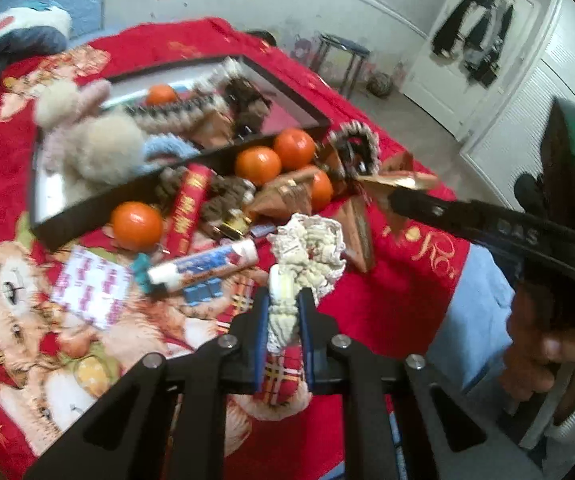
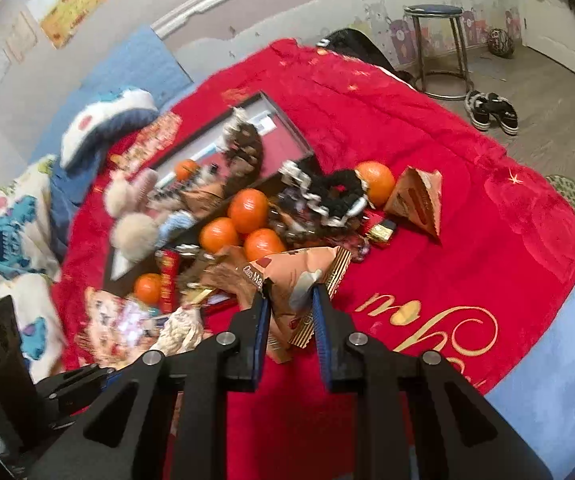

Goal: Organize objects
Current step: 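Lift the rope ring with the left gripper while the right grasps a tan candy packet, then carry the rope ring and candy packet over the tray and open both grippers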

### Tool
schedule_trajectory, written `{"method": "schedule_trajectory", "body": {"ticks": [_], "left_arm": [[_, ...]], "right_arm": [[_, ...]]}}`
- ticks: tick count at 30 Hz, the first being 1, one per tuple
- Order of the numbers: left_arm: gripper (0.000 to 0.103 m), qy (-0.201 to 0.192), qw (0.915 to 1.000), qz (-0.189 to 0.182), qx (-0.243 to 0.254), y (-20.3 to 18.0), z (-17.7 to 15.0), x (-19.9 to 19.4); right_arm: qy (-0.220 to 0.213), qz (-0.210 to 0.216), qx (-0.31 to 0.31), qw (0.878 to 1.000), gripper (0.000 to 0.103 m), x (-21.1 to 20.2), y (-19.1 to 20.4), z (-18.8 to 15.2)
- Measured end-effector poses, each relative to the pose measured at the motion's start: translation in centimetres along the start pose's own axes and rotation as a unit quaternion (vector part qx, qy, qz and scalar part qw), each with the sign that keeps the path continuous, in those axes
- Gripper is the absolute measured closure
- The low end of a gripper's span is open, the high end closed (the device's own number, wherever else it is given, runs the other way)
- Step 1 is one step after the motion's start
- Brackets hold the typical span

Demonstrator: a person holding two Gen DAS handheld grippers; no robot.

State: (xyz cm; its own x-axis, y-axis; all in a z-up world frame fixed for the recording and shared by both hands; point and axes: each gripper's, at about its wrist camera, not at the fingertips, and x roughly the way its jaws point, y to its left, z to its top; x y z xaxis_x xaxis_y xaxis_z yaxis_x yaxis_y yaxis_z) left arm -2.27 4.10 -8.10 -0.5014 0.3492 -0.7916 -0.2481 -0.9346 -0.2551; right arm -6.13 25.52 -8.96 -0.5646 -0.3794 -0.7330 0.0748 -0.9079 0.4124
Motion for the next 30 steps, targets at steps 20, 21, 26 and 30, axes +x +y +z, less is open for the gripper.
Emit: {"method": "schedule_trajectory", "body": {"ticks": [20,21,26,30], "left_arm": [[0.089,-0.106,0.9944,0.000,-0.007,2.0,7.8,-8.7],[0.089,-0.110,0.9938,-0.003,-0.013,2.4,8.3,-8.9],[0.089,-0.128,0.9912,0.000,-0.033,4.9,11.3,-9.0],[0.089,-0.134,0.9902,0.033,-0.023,6.0,14.1,-7.9]], "right_arm": [[-0.054,0.037,-0.059,0.996,0.084,-4.1,4.6,4.4],[-0.056,0.040,-0.062,0.996,0.084,-4.1,4.8,4.8],[-0.060,0.079,-0.062,0.993,0.084,-3.4,6.1,7.7],[-0.059,0.097,-0.065,0.991,0.084,-1.9,7.3,9.9]]}}
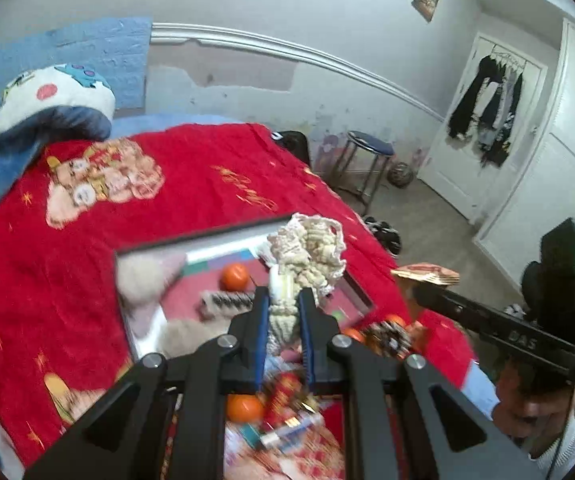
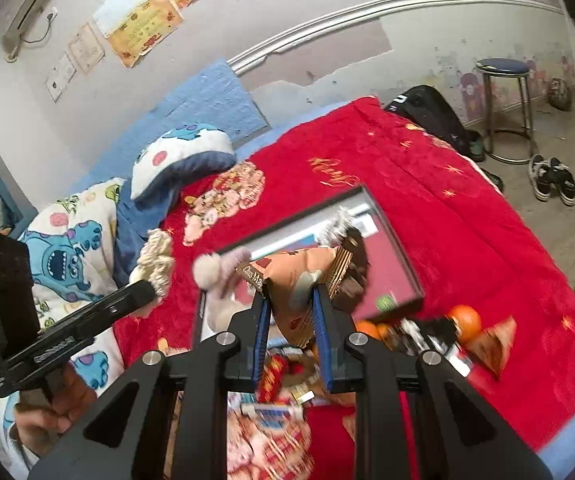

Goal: Organize objects
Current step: 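Carry the rope ring and candy packet over the tray and open both grippers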

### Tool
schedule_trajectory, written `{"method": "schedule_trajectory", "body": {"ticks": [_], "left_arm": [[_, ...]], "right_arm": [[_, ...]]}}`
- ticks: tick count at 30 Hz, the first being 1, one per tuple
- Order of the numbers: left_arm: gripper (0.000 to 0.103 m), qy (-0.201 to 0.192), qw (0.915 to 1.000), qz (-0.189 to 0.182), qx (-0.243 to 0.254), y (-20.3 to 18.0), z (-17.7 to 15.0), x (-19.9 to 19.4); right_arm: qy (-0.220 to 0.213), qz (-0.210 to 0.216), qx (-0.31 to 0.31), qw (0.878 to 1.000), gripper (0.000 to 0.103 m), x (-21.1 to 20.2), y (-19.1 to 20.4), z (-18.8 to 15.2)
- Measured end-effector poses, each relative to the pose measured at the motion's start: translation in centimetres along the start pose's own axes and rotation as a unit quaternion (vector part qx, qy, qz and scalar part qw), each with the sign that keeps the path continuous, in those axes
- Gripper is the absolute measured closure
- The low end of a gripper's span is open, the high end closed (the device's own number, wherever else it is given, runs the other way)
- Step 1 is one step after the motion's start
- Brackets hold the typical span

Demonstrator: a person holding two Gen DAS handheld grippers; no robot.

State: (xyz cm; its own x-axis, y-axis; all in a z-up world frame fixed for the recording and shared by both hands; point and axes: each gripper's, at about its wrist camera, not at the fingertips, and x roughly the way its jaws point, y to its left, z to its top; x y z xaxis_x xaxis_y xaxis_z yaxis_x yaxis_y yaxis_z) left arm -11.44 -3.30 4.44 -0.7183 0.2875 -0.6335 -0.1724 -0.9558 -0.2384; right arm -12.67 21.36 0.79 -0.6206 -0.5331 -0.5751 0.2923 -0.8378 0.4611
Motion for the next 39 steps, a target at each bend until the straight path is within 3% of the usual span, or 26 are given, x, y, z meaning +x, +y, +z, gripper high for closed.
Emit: {"method": "schedule_trajectory", "body": {"ticks": [4,10,21,27,39], "left_arm": [[0.089,-0.008,0.9997,0.021,-0.007,1.6,2.2,2.7],[0.089,0.015,0.9990,0.018,-0.038,4.3,3.5,7.4],[0.089,0.056,0.9950,0.029,-0.078,7.6,2.3,13.1],[0.089,0.058,0.9945,0.059,-0.064,8.2,2.3,14.1],[0.089,0.091,0.9916,0.053,-0.074,9.2,2.0,16.7]], "right_arm": [[0.004,0.013,-0.011,1.000,0.083,2.9,0.8,2.1],[0.017,0.028,-0.027,0.999,0.083,8.8,1.8,5.0],[0.069,0.009,-0.045,0.997,0.083,18.8,1.3,6.1],[0.082,0.000,-0.041,0.996,0.083,21.4,0.3,6.2],[0.102,0.003,-0.039,0.994,0.083,24.4,-0.5,6.1]]}}
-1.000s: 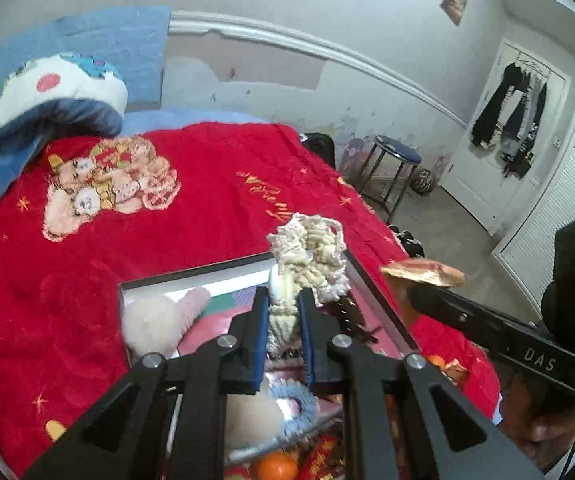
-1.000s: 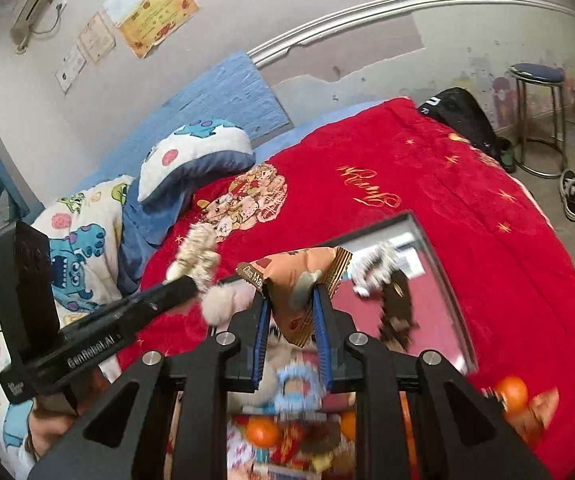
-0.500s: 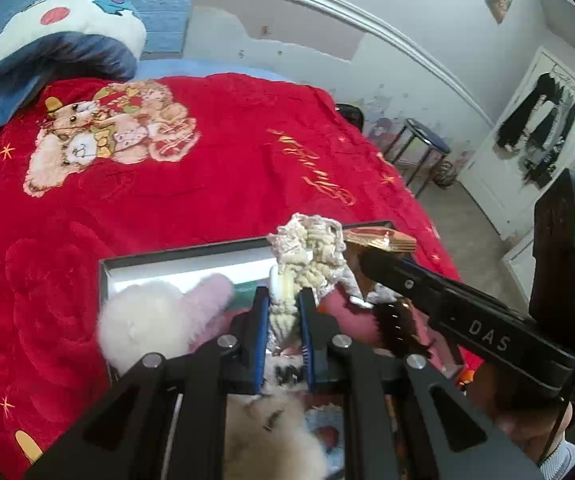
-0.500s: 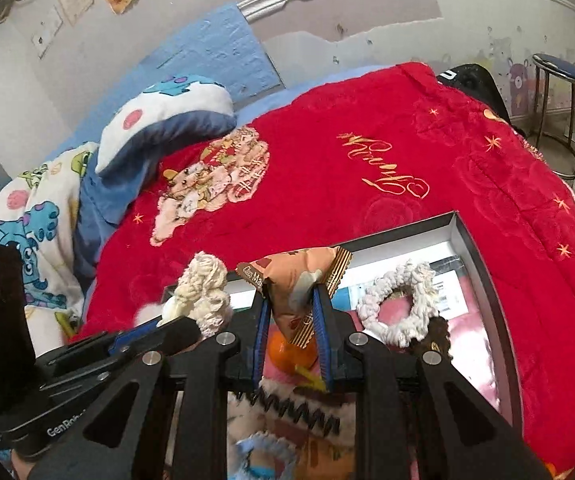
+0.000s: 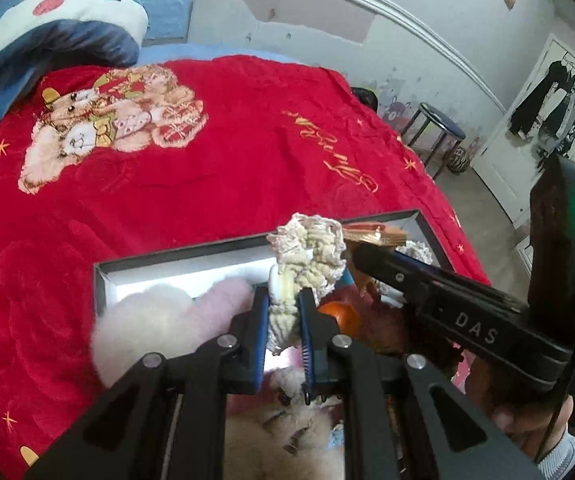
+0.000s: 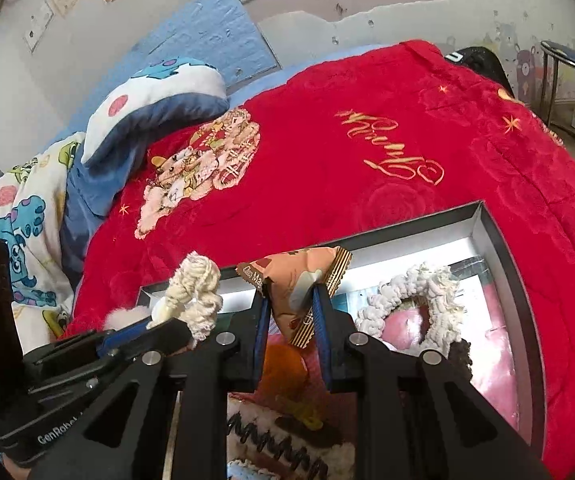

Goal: Organize objects
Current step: 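Carry the rope ring and candy packet over the tray and open both grippers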

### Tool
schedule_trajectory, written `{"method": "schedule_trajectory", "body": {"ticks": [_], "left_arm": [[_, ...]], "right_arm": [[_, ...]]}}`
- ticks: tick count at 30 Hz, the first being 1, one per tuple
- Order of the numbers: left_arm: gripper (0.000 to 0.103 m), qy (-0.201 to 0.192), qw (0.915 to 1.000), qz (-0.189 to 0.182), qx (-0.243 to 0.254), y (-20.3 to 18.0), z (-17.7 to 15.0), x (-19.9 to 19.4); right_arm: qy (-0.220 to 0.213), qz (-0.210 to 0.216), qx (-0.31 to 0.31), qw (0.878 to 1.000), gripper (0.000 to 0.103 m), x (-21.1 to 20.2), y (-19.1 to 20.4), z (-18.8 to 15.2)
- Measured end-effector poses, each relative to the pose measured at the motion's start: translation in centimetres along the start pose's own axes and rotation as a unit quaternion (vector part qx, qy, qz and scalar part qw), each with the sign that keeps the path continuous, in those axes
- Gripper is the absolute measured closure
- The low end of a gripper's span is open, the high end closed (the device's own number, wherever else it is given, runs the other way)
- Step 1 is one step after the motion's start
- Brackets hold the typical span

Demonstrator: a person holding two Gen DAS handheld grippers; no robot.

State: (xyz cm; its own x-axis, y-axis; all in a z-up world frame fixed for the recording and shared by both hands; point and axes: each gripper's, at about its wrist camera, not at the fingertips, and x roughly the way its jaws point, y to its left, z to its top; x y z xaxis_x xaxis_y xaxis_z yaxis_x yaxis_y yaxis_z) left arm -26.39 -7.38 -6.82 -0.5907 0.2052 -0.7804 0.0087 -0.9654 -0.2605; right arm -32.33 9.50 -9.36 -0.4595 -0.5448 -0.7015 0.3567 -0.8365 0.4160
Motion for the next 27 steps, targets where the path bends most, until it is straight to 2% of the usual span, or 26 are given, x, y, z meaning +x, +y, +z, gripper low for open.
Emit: {"method": "schedule_trajectory", "body": {"ticks": [7,11,19,21,22,24,25,26,27], "left_arm": [[0.089,0.020,0.9998,0.001,-0.003,0.0,-0.5,1.5],[0.089,0.030,0.9995,0.009,-0.008,0.0,-0.6,2.2],[0.086,0.046,0.9984,0.033,-0.002,-0.2,-0.9,3.1],[0.077,0.050,0.9983,0.029,0.002,-0.4,-0.8,3.0],[0.069,0.052,0.9982,0.028,0.006,-0.6,-0.8,3.0],[0.041,0.051,0.9982,0.028,0.013,-1.0,-0.6,2.6],[0.035,0.049,0.9981,0.030,0.022,-1.4,-0.5,2.3],[0.024,0.046,0.9981,0.029,0.030,-1.8,-0.4,1.9],[0.020,0.040,0.9982,0.025,0.036,-2.1,-0.4,1.6]], "right_arm": [[0.016,-0.001,0.002,1.000,0.083,1.2,-0.6,-0.2],[0.031,-0.016,0.004,0.999,0.083,1.8,-0.8,-0.4],[0.030,-0.015,0.014,0.999,0.083,2.3,-1.2,-0.9],[0.026,-0.017,0.012,0.999,0.083,2.3,-1.1,-0.9],[0.026,-0.018,0.013,0.999,0.083,2.2,-1.1,-1.0],[0.027,-0.015,0.018,0.999,0.081,2.2,-1.1,-0.9],[0.028,-0.012,0.023,0.999,0.074,2.1,-1.2,-0.9],[0.030,-0.006,0.031,0.999,0.058,1.9,-1.4,-0.8],[0.030,-0.002,0.038,0.999,0.048,1.7,-1.4,-0.7]]}}
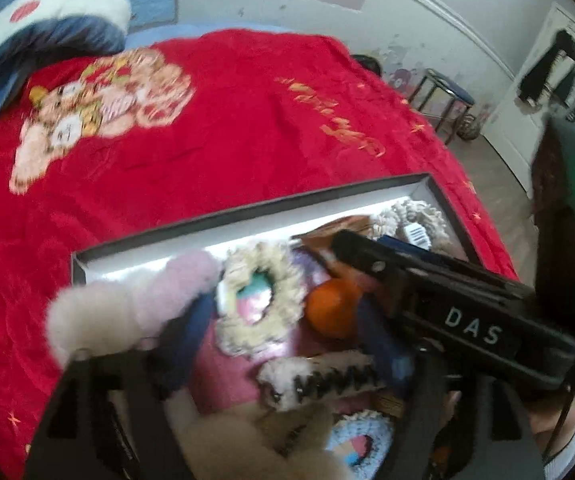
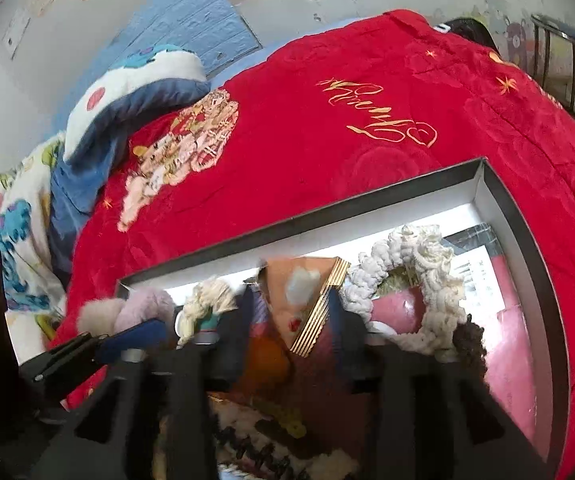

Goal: Organize objects
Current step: 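Carry the rope ring and candy packet over the tray and open both grippers, then withdraw both open grippers from the tray toward the remaining items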

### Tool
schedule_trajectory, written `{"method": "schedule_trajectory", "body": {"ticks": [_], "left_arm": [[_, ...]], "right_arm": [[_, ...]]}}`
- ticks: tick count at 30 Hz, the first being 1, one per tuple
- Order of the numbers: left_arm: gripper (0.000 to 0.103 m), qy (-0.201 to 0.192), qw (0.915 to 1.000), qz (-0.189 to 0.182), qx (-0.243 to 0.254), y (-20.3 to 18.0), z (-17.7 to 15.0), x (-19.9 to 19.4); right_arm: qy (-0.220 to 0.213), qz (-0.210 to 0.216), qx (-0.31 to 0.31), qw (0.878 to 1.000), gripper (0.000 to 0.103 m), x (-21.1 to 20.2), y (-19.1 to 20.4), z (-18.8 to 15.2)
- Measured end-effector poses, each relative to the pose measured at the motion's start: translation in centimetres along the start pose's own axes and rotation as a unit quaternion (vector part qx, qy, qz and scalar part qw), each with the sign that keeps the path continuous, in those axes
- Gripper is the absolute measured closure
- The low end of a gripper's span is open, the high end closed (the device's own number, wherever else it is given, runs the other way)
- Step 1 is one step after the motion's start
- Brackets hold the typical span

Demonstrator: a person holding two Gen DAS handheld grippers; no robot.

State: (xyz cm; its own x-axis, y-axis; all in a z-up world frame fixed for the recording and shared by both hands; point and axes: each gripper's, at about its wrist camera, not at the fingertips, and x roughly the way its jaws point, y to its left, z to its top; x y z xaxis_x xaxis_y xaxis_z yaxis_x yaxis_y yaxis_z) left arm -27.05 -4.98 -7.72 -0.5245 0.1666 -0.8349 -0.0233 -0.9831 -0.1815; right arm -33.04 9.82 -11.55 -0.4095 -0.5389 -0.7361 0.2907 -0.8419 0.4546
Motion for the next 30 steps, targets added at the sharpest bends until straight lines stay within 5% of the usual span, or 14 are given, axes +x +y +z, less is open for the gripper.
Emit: {"method": "schedule_trajectory", "body": {"ticks": [2,4,10,21,30], "left_arm": [[0.013,-0.012,0.9998,-0.013,0.007,-0.4,0.2,-1.0],[0.003,-0.022,0.9994,-0.023,0.011,-0.7,0.4,-2.0],[0.001,-0.049,0.9980,-0.041,0.001,-0.5,1.2,-4.6],[0.001,-0.087,0.9949,-0.049,0.010,-0.9,0.7,-9.6],[0.001,-0.112,0.9890,-0.076,0.061,-5.0,-2.5,-15.0]], "right_arm": [[0.002,0.004,0.018,1.000,0.009,-0.5,-0.2,0.2],[-0.012,0.005,0.031,0.999,0.001,-1.7,-0.2,0.5],[-0.045,0.032,0.051,0.997,0.000,-5.2,-0.1,1.4],[-0.095,-0.015,0.010,0.995,0.000,-13.2,1.0,-0.3],[-0.129,-0.042,-0.009,0.991,0.000,-20.3,1.3,-3.6]]}}
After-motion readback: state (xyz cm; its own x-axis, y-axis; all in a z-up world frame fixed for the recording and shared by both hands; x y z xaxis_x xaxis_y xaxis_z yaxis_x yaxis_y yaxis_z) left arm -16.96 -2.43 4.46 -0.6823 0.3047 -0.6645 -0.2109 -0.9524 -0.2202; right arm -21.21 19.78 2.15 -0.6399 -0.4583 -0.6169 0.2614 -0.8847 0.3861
